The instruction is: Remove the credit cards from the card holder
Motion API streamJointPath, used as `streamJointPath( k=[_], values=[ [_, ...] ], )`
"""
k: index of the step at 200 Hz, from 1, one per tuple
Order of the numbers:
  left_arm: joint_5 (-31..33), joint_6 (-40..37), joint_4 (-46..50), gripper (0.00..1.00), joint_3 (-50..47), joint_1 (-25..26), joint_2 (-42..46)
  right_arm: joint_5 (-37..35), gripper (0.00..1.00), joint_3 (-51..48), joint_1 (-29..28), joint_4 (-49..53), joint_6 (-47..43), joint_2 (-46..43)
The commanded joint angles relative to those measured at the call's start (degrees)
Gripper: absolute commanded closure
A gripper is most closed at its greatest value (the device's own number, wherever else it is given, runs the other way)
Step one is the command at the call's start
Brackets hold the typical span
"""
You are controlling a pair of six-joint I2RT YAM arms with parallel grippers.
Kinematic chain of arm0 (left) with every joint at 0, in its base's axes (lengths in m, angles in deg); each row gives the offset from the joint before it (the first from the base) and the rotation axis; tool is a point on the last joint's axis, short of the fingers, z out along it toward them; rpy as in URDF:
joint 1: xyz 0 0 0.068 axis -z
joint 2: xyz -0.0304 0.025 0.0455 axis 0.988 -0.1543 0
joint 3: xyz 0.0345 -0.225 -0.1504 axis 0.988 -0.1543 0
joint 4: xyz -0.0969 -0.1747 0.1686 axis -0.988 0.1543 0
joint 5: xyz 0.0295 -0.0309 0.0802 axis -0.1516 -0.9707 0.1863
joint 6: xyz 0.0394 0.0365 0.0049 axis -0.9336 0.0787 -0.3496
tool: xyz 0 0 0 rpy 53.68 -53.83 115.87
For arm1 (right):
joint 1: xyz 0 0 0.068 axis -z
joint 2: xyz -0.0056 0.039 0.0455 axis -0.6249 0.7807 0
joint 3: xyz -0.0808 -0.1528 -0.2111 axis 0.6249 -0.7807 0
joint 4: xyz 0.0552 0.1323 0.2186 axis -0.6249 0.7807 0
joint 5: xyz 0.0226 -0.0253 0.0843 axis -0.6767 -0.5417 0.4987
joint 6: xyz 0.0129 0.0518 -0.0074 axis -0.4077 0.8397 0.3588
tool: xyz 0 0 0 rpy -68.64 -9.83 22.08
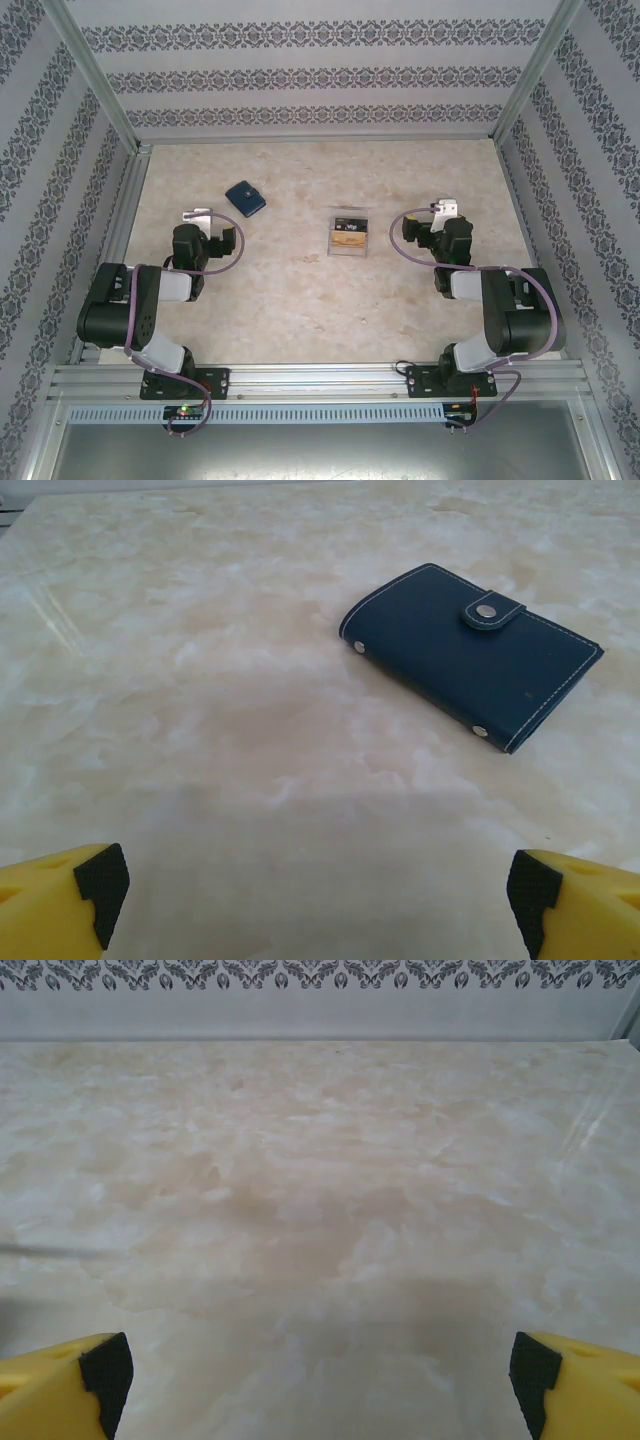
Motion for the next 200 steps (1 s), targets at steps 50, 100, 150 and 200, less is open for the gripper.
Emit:
streamJointPath(
  k=[50, 100, 150, 200],
  values=[
    [-1.4, -0.3, -1.2, 0.01, 1.1, -1.0, 0.0, 1.2, 0.02, 0.2, 0.7, -1.1, 0.0, 0.0],
    [-1.4, -0.3, -1.2, 0.01, 1.1, -1.0, -0.1, 1.2, 0.02, 0.2, 0.7, -1.1, 0.0, 0.0],
    [-1.5, -0.2, -1.1, 0.01, 1.2, -1.1, -0.1, 1.2, 0.02, 0.2, 0.7, -1.1, 0.0, -0.1],
    [-0.5, 0.3, 4.9, 0.01, 3.8, -1.3, 2.2, 1.2, 0.02, 0.2, 0.7, -1.1, 0.0, -0.1]
  ],
)
